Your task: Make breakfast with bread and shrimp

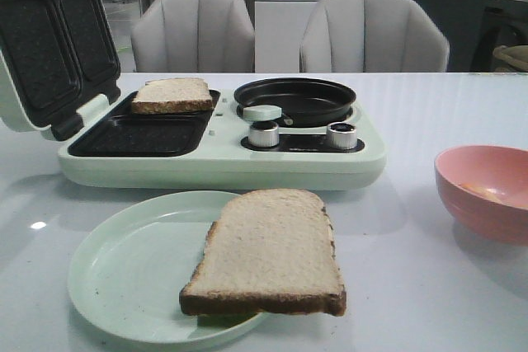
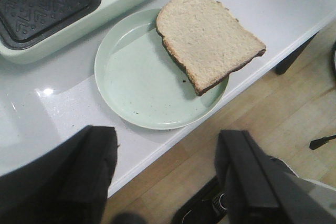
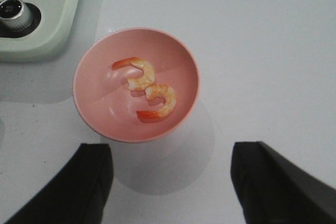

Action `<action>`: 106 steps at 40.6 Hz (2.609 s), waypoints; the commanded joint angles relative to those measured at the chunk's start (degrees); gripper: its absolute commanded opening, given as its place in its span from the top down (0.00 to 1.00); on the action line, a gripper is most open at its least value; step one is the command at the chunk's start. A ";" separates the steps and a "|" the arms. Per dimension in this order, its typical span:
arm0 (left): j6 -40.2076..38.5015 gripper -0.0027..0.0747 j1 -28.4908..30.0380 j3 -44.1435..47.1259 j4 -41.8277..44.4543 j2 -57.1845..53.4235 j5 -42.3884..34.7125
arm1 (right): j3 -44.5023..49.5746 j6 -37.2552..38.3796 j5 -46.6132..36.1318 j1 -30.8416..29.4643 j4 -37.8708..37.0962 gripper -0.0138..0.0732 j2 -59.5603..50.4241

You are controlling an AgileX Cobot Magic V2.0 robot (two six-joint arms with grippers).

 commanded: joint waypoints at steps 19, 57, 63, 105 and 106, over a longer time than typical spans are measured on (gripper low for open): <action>-0.44 0.38 -0.46 -0.42 -0.25 -8.56 -3.78 | -1.97 -0.03 -4.42 -0.29 -0.56 0.18 0.06; -0.44 0.38 -0.46 -0.42 -0.25 -8.56 -3.86 | -1.94 -12.63 4.24 21.35 39.84 0.18 13.54; -0.44 0.38 -0.46 -0.42 -0.25 -8.56 -3.90 | -1.94 -12.96 0.92 22.05 42.90 0.18 21.85; -0.44 0.38 -0.46 -0.42 -0.25 -8.56 -3.90 | -5.08 -54.09 -0.38 22.05 86.36 0.29 49.07; -0.44 0.38 -0.46 -0.42 -0.25 -8.56 -3.90 | -5.20 -54.09 -0.33 22.05 86.36 0.31 49.21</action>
